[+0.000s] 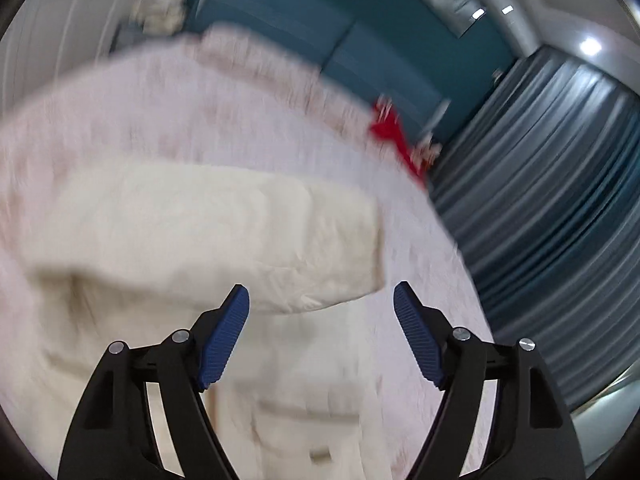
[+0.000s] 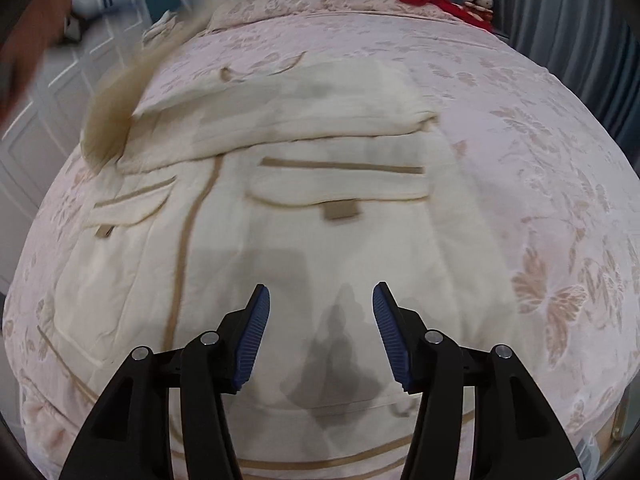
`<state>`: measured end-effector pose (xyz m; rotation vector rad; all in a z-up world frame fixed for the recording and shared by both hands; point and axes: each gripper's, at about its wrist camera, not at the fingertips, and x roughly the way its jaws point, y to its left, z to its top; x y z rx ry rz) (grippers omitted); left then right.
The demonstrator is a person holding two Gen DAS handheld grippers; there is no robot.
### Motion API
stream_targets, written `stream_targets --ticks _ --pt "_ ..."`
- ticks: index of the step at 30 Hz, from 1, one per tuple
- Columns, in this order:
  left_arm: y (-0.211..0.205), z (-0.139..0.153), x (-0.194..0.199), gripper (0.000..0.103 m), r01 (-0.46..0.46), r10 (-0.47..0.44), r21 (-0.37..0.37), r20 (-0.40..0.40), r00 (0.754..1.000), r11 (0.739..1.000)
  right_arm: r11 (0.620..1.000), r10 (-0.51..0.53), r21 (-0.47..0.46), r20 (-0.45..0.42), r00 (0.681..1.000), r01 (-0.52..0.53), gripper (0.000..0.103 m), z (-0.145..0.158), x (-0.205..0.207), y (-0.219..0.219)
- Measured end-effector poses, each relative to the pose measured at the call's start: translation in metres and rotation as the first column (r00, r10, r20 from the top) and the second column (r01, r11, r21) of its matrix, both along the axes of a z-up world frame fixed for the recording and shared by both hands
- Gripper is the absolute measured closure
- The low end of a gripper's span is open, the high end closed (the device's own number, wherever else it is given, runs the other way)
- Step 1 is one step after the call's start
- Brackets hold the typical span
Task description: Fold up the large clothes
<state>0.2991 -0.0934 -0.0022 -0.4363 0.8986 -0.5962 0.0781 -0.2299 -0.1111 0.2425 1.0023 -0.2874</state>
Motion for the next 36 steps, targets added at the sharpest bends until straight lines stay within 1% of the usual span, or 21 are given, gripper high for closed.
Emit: stream_targets --ticks 1,2,4,7,11,14,16,18,21,22,24,25,27,28,29,30,31,32,34,35,36 --pt "0.002 -0.024 0.0 0.031 -0.015 0.016 0.013 -0.065 0.998 1.0 1.0 -0.009 0.001 0.003 1.0 0.009 0.05 0.0 0.0 -0.006" --pt "0.005 -0.042 -0.001 0.031 -0.038 0.04 0.024 -0.107 0.993 0.999 1.0 -0.023 0.003 0.011 1.0 0.023 0.05 0.001 0.002 -0.018" --pt "0.029 -0.073 0.005 0.031 -0.111 0.117 0.046 -0.184 0.976 0.993 0.999 -0.041 0.005 0.025 0.999 0.041 0.05 0.001 0.009 -0.032" --pt "0.075 -0.099 0.016 0.031 -0.221 0.24 0.107 -0.222 0.945 0.969 0.998 -0.069 0.017 0.053 0.996 0.068 0.05 0.005 0.029 -0.053" --pt "0.126 -0.114 0.031 0.031 -0.335 0.357 0.128 -0.242 0.902 0.933 0.992 -0.117 0.064 0.107 0.987 0.11 0.05 0.014 0.068 -0.08" --pt "0.158 -0.115 0.048 0.031 -0.403 0.418 0.112 -0.259 0.871 0.908 0.987 -0.137 0.109 0.136 0.981 0.122 0.049 0.016 0.105 -0.096" --pt "0.171 -0.12 0.051 0.031 -0.433 0.44 0.087 -0.27 0.857 0.897 0.984 -0.142 0.125 0.144 0.979 0.125 0.049 0.016 0.13 -0.104" --pt "0.182 -0.128 0.06 0.031 -0.463 0.468 0.089 -0.284 0.837 0.882 0.98 -0.153 0.147 0.142 0.978 0.132 0.048 0.013 0.158 -0.112" --pt "0.193 -0.142 0.064 0.031 -0.495 0.492 0.081 -0.326 0.808 0.865 0.965 -0.19 0.209 0.132 0.973 0.16 0.047 0.003 0.186 -0.124" --pt "0.195 -0.144 0.066 0.033 -0.5 0.495 0.077 -0.332 0.803 0.863 0.954 -0.216 0.237 0.121 0.969 0.183 0.047 -0.002 0.196 -0.13" --pt "0.199 -0.149 0.071 0.039 -0.499 0.494 0.077 -0.336 0.802 0.863 0.939 -0.24 0.277 0.105 0.965 0.203 0.047 -0.011 0.208 -0.134" --pt "0.198 -0.15 0.074 0.044 -0.492 0.49 0.087 -0.334 0.805 0.867 0.933 -0.245 0.293 0.096 0.965 0.208 0.047 -0.016 0.214 -0.136" --pt "0.197 -0.151 0.075 0.051 -0.48 0.481 0.093 -0.333 0.811 0.872 0.929 -0.232 0.315 0.084 0.969 0.195 0.047 -0.023 0.224 -0.135" --pt "0.195 -0.151 0.077 0.058 -0.472 0.475 0.096 -0.333 0.814 0.876 0.928 -0.217 0.325 0.08 0.973 0.18 0.05 -0.026 0.229 -0.134" --pt "0.195 -0.151 0.079 0.065 -0.465 0.47 0.102 -0.335 0.817 0.88 0.929 -0.197 0.333 0.078 0.977 0.16 0.058 -0.027 0.233 -0.131" --pt "0.195 -0.15 0.08 0.07 -0.464 0.473 0.114 -0.333 0.816 0.879 0.933 -0.175 0.331 0.073 0.982 0.141 0.087 -0.026 0.235 -0.128" --pt "0.195 -0.149 0.081 0.081 -0.463 0.475 0.119 -0.325 0.818 0.878 0.939 -0.15 0.326 0.088 0.985 0.114 0.097 -0.02 0.236 -0.124" --pt "0.196 -0.147 0.082 0.091 -0.462 0.477 0.126 -0.316 0.82 0.878 0.944 -0.138 0.317 0.13 0.982 0.09 0.097 -0.007 0.231 -0.121" --pt "0.198 -0.138 0.08 0.094 -0.46 0.471 0.112 -0.295 0.831 0.881 0.958 -0.111 0.283 0.215 0.97 0.047 0.097 0.021 0.217 -0.115" --pt "0.2 -0.13 0.076 0.095 -0.457 0.464 0.092 -0.279 0.841 0.884 0.972 -0.09 0.235 0.269 0.959 0.025 0.098 0.042 0.203 -0.111" --pt "0.2 -0.123 0.072 0.095 -0.448 0.453 0.08 -0.26 0.853 0.89 0.979 -0.08 0.202 0.299 0.951 0.019 0.098 0.054 0.193 -0.109"
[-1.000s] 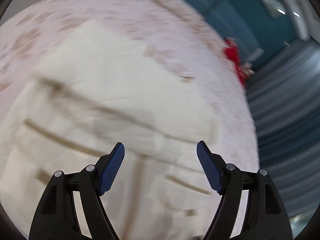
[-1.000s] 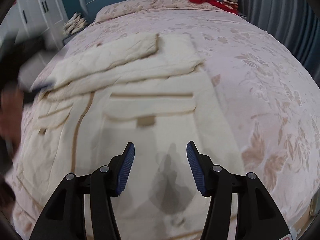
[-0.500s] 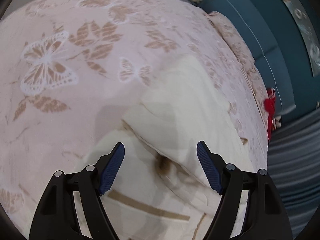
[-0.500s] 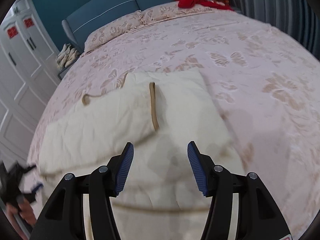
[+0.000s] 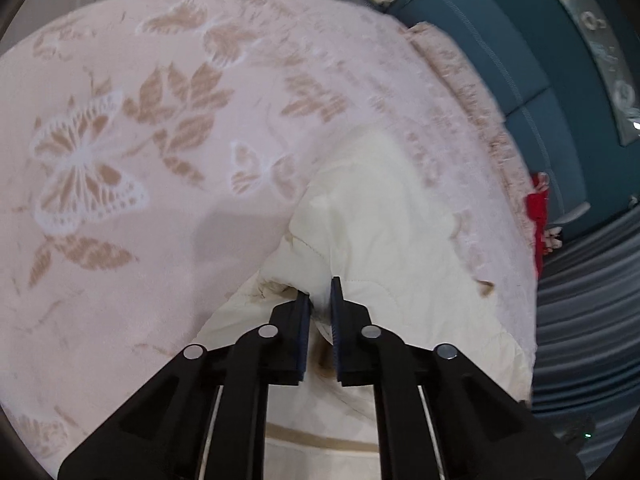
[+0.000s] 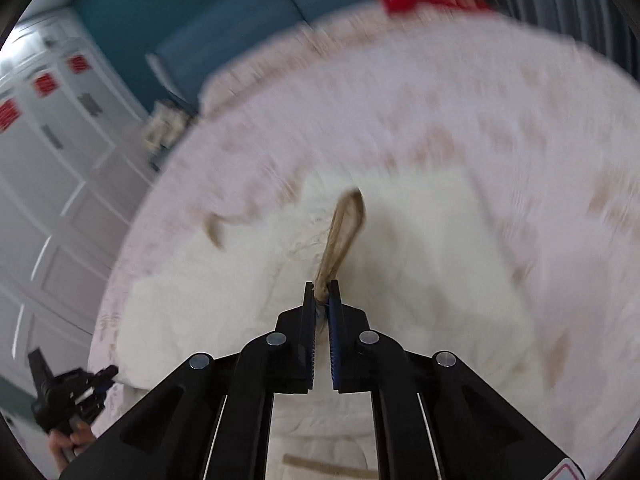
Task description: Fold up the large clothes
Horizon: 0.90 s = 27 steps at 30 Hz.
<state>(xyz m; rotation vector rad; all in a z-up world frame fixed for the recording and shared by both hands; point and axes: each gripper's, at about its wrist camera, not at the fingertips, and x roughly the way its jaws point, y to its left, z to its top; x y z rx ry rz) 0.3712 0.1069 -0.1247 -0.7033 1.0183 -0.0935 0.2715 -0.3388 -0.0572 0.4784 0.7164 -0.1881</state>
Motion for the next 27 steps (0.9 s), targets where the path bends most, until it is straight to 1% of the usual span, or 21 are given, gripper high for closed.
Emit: stream_targets --ticks 1,2,3,4,5,6,8,10,13,16,18,20,22,24,25,26,27 --pt "-0.001 0.005 -0.003 0.095 0.01 -0.01 0.003 0.016 1.0 1.0 0.999 -0.001 -0.044 0.026 1.0 0.002 0.098 0.011 -0.015 0.002" --pt "-0.005 0.01 -0.008 0.095 0.03 -0.031 0.016 0.037 0.999 0.999 0.998 -0.007 -0.067 0.02 1.0 0.008 0.098 0.012 -0.022 0.002" --pt "-0.012 0.012 -0.013 0.095 0.052 -0.054 0.046 0.049 0.997 0.998 0.996 -0.012 -0.085 -0.002 1.0 0.012 0.098 0.006 -0.025 0.001" --pt "-0.017 0.011 -0.015 0.095 0.067 -0.071 0.075 0.051 0.996 0.995 0.995 -0.017 -0.102 -0.032 0.999 0.014 0.098 -0.002 -0.024 0.0" --pt "-0.028 0.006 -0.018 0.095 0.088 -0.095 0.134 0.046 0.994 0.987 0.993 -0.03 -0.119 -0.085 0.996 0.02 0.098 -0.017 -0.022 -0.002" --pt "-0.034 0.001 -0.019 0.095 0.098 -0.105 0.165 0.033 0.994 0.981 0.992 -0.041 -0.123 -0.126 0.991 0.026 0.098 -0.031 -0.02 -0.003" --pt "-0.042 -0.012 -0.021 0.096 0.107 -0.109 0.191 0.002 0.994 0.976 0.992 -0.056 -0.123 -0.179 0.982 0.034 0.098 -0.053 -0.021 -0.006" --pt "-0.045 -0.019 -0.022 0.096 0.109 -0.11 0.217 -0.008 0.994 0.97 0.994 -0.062 -0.104 -0.209 0.976 0.041 0.098 -0.069 -0.026 -0.008" --pt "-0.047 -0.026 -0.022 0.096 0.127 -0.128 0.258 -0.013 0.992 0.958 0.995 -0.067 -0.087 -0.229 0.971 0.048 0.098 -0.085 -0.034 -0.004" --pt "-0.043 -0.029 -0.022 0.095 0.128 -0.131 0.28 -0.01 0.991 0.951 0.997 -0.06 -0.057 -0.248 0.967 0.048 0.098 -0.102 -0.039 0.001" --pt "-0.039 -0.033 -0.021 0.095 0.125 -0.128 0.287 -0.011 0.992 0.95 0.997 -0.051 -0.071 -0.258 0.965 0.034 0.098 -0.109 -0.038 0.008" --pt "-0.037 -0.039 -0.018 0.095 0.134 -0.133 0.292 -0.022 0.991 0.947 0.994 -0.048 -0.106 -0.262 0.964 0.021 0.098 -0.114 -0.037 0.013" --pt "-0.041 -0.044 -0.017 0.095 0.147 -0.146 0.315 -0.027 0.989 0.938 0.991 -0.048 -0.131 -0.266 0.963 0.014 0.098 -0.117 -0.034 0.016" --pt "-0.048 -0.048 -0.017 0.095 0.163 -0.165 0.359 -0.025 0.986 0.919 0.989 -0.046 -0.148 -0.268 0.962 0.006 0.097 -0.118 -0.033 0.017" --pt "-0.051 -0.048 -0.017 0.094 0.169 -0.174 0.382 -0.021 0.985 0.908 0.989 -0.045 -0.147 -0.266 0.963 0.005 0.096 -0.116 -0.034 0.017" --pt "-0.053 -0.048 -0.018 0.093 0.171 -0.178 0.395 -0.019 0.984 0.902 0.99 -0.044 -0.14 -0.266 0.963 0.007 0.096 -0.113 -0.036 0.015" --pt "-0.053 -0.045 -0.019 0.093 0.173 -0.182 0.401 -0.016 0.983 0.9 0.991 -0.05 -0.13 -0.266 0.963 0.015 0.093 -0.109 -0.039 0.013"
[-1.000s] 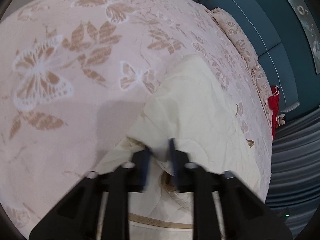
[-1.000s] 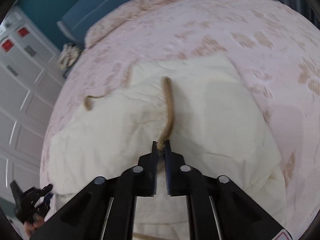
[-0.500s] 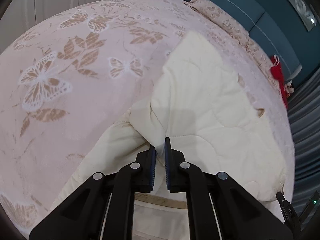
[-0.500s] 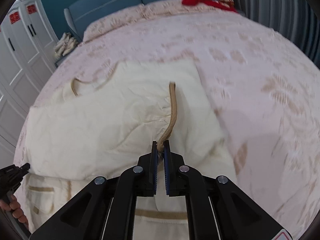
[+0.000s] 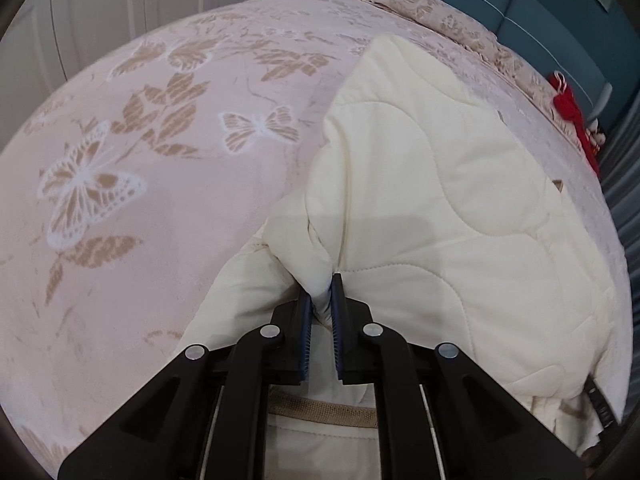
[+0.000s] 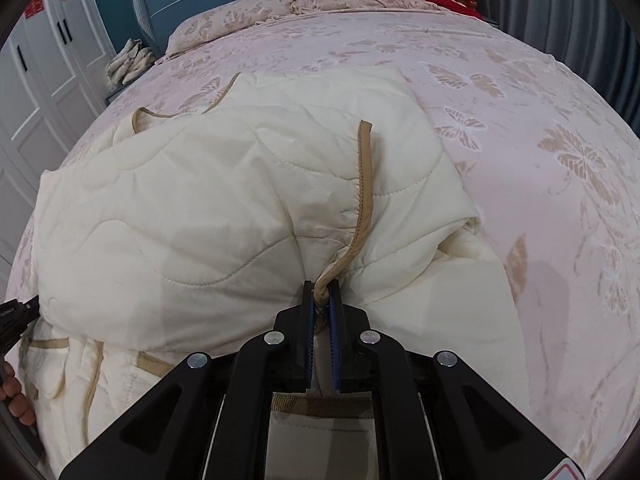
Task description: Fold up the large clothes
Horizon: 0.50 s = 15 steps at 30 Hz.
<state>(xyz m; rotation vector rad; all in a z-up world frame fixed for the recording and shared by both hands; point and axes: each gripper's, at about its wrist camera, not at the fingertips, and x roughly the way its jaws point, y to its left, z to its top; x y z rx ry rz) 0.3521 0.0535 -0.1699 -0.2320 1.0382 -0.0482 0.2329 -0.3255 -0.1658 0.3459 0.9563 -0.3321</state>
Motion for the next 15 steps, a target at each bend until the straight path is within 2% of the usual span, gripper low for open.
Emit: stream_targets --ticks 3,5,7,11,13,15 --pt "0.009 0.022 -0.011 0.087 -0.001 0.001 0.011 0.032 1.0 1.0 0.998 -0.053 0.037 0.047 0.998 0.051 0.086 0.023 -0.02 -0.007" --pt "0.014 0.046 -0.021 0.083 0.0 -0.004 0.05 0.069 0.998 0.999 0.997 -0.08 0.021 0.098 0.992 0.078 0.085 0.043 -0.032 -0.008" --pt "0.017 0.077 -0.025 0.081 0.005 -0.011 0.049 0.138 0.99 0.999 0.998 -0.067 0.0 0.143 0.987 0.068 0.084 0.06 -0.03 -0.003" --pt "-0.006 0.116 0.008 0.078 0.05 -0.054 0.024 0.206 0.977 0.998 0.999 0.052 -0.01 0.189 0.981 -0.051 0.085 0.081 0.021 0.027" --pt "-0.033 0.117 0.039 0.078 0.1 -0.107 0.045 0.185 0.977 0.994 0.995 0.103 -0.022 0.188 0.977 -0.101 0.085 0.082 0.044 0.043" --pt "-0.058 0.103 0.067 0.078 0.155 -0.162 0.06 0.144 0.976 0.986 0.985 0.171 -0.025 0.162 0.972 -0.169 0.085 0.074 0.075 0.066"
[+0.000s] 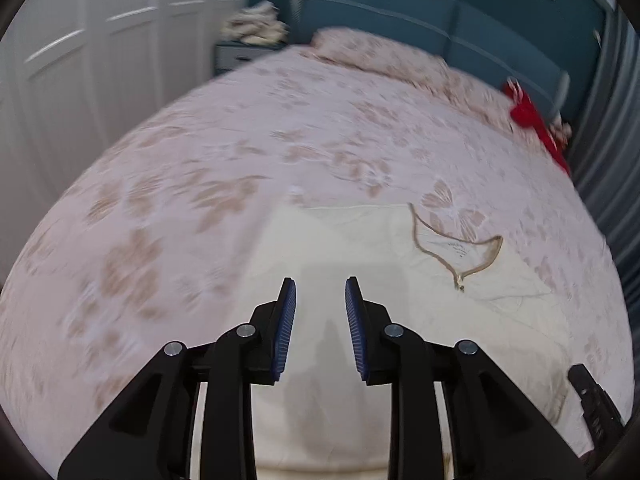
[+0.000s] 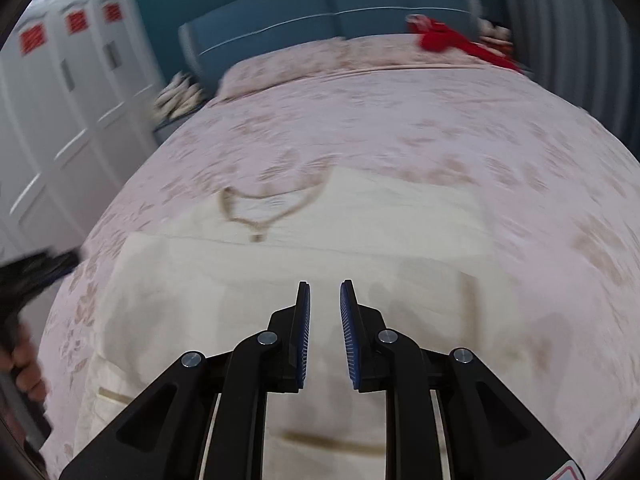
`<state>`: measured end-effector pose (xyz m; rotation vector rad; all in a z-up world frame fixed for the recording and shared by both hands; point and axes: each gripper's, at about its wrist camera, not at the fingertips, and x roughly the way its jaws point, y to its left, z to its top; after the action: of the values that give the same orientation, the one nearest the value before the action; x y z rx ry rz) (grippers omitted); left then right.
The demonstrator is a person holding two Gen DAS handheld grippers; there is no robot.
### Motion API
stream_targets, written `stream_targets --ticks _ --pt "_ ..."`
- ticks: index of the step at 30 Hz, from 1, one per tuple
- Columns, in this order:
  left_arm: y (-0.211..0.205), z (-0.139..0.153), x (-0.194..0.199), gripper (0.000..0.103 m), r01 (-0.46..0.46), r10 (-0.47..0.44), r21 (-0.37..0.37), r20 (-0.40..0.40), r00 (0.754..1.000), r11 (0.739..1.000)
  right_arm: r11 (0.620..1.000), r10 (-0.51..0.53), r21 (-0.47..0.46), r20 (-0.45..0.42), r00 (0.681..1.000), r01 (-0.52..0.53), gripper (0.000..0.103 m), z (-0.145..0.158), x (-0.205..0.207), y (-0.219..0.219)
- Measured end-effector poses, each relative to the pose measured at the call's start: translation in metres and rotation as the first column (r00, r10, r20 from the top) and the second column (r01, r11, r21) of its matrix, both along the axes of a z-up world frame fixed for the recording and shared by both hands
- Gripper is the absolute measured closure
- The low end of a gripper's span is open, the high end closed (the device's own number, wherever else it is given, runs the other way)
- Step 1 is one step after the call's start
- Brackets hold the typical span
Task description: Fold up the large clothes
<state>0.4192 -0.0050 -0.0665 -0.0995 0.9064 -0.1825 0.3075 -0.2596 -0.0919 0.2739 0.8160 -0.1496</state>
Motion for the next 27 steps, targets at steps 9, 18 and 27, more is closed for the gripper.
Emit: stream_targets --ticks 9,18,27 --pt "-0.014 -0.08 0.053 0.078 -0.017 0.038 0.122 -0.167 0.985 0.992 0.999 -0.039 -0.015 -0.127 0.991 0.037 0.099 -0.059 0.019 -0.027" --pt "0.011 -0.102 0.046 0.076 -0.045 0.061 0.133 -0.119 0.991 0.99 0.992 -0.115 0.037 -0.143 0.983 0.121 0.103 -0.072 -0.004 -0.081" --pt "-0.005 -0.05 0.081 0.077 -0.025 0.038 0.119 -0.112 0.993 0.993 0.996 0.048 0.074 -0.065 0.997 -0.043 0.089 -0.011 0.077 -0.025"
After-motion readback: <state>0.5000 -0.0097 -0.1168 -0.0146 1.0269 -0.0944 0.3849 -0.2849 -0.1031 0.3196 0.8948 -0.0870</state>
